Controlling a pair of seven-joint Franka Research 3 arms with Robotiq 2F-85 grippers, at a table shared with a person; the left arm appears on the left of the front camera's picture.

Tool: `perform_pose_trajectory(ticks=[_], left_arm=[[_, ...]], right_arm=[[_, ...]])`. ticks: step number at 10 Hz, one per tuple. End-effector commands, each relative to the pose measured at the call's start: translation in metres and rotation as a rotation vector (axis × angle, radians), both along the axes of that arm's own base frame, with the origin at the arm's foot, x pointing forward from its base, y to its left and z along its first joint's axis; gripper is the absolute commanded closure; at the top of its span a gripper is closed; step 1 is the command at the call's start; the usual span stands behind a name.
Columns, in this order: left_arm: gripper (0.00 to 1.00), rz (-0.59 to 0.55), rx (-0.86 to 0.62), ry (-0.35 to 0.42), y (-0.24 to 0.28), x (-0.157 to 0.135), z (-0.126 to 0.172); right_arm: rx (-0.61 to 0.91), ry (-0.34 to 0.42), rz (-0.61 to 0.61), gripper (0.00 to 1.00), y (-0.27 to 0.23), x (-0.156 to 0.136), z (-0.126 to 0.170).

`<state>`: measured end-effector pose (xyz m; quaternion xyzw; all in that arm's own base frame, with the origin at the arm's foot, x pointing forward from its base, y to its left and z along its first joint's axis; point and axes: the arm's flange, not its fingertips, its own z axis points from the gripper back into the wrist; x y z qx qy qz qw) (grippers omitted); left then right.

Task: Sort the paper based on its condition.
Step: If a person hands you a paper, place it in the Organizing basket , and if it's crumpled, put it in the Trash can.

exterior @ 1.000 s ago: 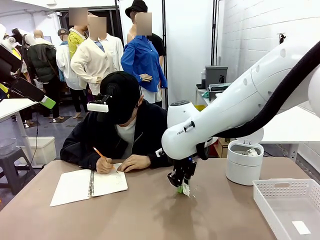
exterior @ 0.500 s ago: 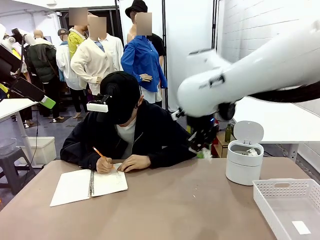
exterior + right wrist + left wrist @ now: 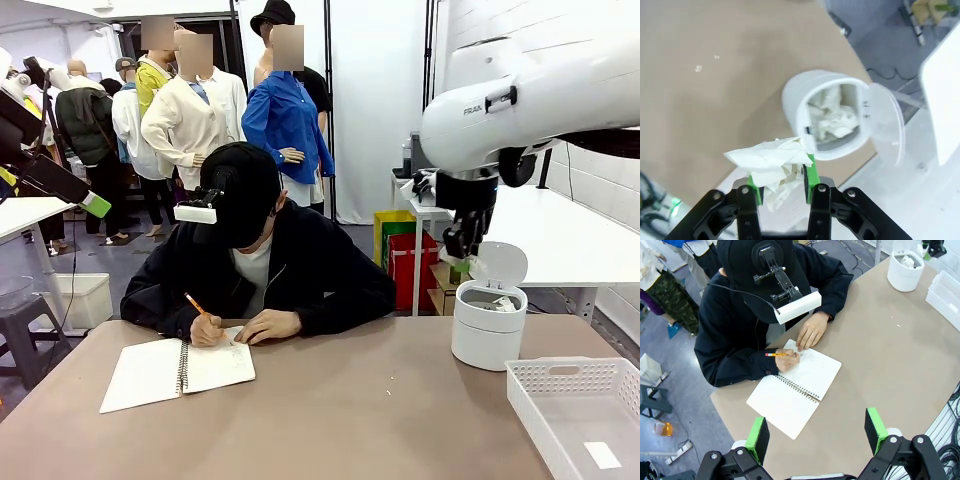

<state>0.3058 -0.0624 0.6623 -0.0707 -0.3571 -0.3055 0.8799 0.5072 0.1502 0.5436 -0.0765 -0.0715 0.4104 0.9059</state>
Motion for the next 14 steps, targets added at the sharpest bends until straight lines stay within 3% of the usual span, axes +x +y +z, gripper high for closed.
perform_pose_trajectory(ticks=[1,3,4,8,11,13,14], left_arm=[[0.00,0.001,0.002,-0.001,0.000,0.000,0.000],[0.00,0.001,0.002,-0.001,0.000,0.000,0.000],[0.00,0.001,0.002,-0.001,0.000,0.000,0.000],[0.00,0.001,0.002,-0.001,0.000,0.000,0.000],[0.00,0.001,0.002,-0.001,0.000,0.000,0.000],[0.00,0.001,0.002,-0.001,0.000,0.000,0.000],[0.00,0.001,0.002,-0.001,0.000,0.000,0.000]], right_arm=[[0.014,-0.027,0.033,0.61,-0.020,0.025,-0.004],[0.007,-0.033,0.020,0.61,-0.040,0.039,-0.010],[-0.004,0.001,0.006,0.61,-0.047,0.044,-0.018],[-0.062,-0.112,-0.070,0.61,-0.053,0.061,-0.062],[-0.009,-0.078,-0.167,0.61,-0.059,0.060,-0.081],[0.037,-0.041,-0.173,0.61,-0.059,0.052,-0.082],[-0.008,-0.061,-0.146,0.61,-0.059,0.062,-0.080]])
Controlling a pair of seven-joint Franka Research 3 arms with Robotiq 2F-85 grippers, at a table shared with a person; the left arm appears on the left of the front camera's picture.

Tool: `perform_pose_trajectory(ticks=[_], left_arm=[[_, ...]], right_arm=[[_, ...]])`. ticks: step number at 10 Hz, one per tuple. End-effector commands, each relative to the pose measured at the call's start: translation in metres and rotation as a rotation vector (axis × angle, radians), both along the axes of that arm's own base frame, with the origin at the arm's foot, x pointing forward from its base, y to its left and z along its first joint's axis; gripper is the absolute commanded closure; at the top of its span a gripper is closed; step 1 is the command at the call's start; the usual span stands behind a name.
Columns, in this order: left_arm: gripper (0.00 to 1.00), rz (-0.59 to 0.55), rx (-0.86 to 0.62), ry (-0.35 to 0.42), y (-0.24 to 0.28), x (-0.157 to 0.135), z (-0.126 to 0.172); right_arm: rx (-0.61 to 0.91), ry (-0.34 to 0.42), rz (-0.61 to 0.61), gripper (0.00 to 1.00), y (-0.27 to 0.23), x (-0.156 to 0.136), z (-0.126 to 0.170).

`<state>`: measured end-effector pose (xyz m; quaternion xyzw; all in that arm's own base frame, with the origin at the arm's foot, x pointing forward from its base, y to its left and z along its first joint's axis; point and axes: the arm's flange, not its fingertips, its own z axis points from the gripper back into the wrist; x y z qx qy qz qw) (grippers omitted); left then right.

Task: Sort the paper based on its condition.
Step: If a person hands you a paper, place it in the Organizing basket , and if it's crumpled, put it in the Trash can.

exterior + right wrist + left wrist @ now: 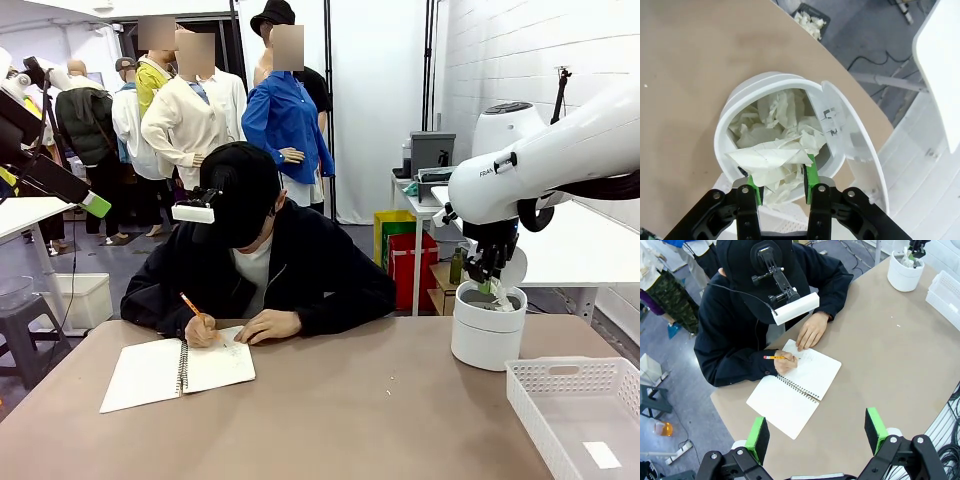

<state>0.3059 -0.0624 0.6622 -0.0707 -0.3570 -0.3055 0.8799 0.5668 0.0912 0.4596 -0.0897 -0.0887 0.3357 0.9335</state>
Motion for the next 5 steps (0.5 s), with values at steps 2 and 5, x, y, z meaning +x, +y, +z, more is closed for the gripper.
perform_pose_trajectory(ticks=[2,5], left_arm=[[0.00,0.001,0.001,-0.001,-0.0001,-0.0002,0.0001],[0.00,0.001,0.001,-0.001,-0.0001,-0.0002,0.0001]], right_arm=[[-0.015,-0.010,0.011,0.61,-0.0001,0.0025,0.0035],[-0.004,-0.002,0.009,0.31,0.0018,-0.0008,0.0036]])
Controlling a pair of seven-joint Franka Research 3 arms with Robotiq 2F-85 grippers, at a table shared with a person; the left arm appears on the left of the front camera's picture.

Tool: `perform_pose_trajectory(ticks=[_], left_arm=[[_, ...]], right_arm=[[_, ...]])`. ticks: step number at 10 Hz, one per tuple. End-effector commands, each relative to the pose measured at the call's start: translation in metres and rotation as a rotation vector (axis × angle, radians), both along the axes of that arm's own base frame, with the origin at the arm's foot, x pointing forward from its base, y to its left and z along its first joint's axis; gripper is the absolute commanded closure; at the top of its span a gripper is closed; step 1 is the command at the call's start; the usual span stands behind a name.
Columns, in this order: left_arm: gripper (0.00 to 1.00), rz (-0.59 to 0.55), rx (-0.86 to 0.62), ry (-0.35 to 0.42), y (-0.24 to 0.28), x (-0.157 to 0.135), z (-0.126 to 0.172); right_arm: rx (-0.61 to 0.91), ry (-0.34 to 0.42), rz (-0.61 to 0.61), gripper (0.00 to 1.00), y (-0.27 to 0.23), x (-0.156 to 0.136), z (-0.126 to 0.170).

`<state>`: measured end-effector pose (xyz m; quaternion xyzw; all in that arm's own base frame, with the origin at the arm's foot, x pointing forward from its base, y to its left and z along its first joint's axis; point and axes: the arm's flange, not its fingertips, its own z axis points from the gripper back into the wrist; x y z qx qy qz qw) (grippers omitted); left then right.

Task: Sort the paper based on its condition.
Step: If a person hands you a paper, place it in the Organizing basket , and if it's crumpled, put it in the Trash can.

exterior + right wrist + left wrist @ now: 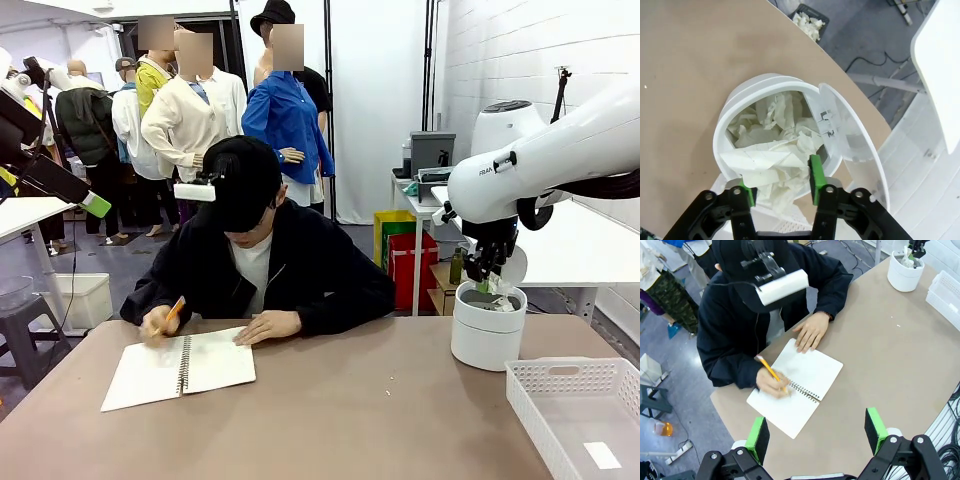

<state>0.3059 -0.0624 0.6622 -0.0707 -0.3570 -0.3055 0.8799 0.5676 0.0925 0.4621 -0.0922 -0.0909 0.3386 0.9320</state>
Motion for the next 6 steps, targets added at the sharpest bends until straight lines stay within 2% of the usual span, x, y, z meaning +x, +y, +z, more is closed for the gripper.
perform_pose_trajectory(ticks=[1,2,6], left_arm=[[0.00,0.001,0.001,-0.001,0.000,0.000,0.000],[0.00,0.001,0.001,-0.001,0.000,0.000,0.000],[0.00,0.001,0.001,-0.001,0.000,0.000,0.000]], right_arm=[[-0.001,0.004,0.005,0.12,0.002,-0.004,0.002],[-0.004,0.002,0.012,0.00,0.004,-0.006,0.004],[0.022,-0.018,0.060,0.00,0.015,-0.017,0.013]])
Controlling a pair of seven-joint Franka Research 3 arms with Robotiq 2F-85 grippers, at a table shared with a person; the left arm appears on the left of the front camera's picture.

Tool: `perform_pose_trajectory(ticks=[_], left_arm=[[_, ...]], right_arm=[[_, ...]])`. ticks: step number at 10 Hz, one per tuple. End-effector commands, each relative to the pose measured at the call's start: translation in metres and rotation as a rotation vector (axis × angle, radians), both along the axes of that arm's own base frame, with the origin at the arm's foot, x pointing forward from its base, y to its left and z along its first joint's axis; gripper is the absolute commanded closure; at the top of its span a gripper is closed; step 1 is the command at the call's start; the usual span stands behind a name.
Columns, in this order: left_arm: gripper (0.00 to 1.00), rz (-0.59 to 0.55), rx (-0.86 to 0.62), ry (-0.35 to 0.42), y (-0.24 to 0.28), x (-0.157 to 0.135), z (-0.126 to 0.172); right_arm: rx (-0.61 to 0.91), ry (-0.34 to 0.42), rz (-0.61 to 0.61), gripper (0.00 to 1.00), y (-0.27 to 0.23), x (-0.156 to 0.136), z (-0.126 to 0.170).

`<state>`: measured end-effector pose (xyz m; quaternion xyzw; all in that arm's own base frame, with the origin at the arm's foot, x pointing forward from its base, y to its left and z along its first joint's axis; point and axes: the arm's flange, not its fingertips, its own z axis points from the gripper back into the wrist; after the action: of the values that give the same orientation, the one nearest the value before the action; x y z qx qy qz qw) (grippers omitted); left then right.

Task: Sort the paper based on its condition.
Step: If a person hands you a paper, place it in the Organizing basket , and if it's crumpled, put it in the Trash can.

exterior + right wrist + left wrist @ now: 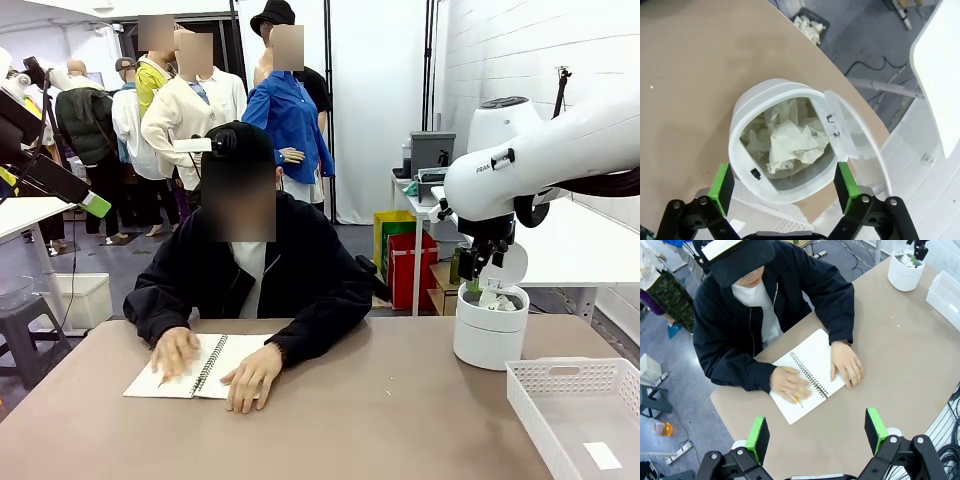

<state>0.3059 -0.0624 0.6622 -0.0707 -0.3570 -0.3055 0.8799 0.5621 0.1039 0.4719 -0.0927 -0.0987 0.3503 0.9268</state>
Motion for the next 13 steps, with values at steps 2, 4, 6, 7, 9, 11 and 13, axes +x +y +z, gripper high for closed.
perform_pose_trajectory(ticks=[2,4,6,7,9,11,13], left_arm=[[0.00,0.001,0.001,-0.001,0.000,0.000,0.000],[0.00,0.001,0.001,-0.001,0.000,0.000,0.000],[0.00,0.001,0.001,-0.001,0.000,0.000,0.000],[0.00,0.001,0.001,-0.001,0.000,0.000,0.000],[0.00,0.001,0.001,-0.001,0.000,0.000,0.000],[0.00,0.001,0.001,-0.001,0.000,0.000,0.000],[0.00,0.001,0.001,-0.001,0.000,0.000,0.000]], right_arm=[[0.112,-0.026,0.072,0.00,0.023,-0.042,0.026],[0.224,-0.015,0.102,0.00,0.043,-0.077,0.044],[0.286,-0.038,0.144,0.00,0.064,-0.105,0.060],[0.292,-0.053,0.200,0.00,0.077,-0.116,0.062],[0.266,-0.046,0.139,0.00,0.079,-0.106,0.071],[0.266,-0.046,0.139,0.00,0.079,-0.106,0.071],[0.266,-0.046,0.139,0.00,0.079,-0.106,0.071]])
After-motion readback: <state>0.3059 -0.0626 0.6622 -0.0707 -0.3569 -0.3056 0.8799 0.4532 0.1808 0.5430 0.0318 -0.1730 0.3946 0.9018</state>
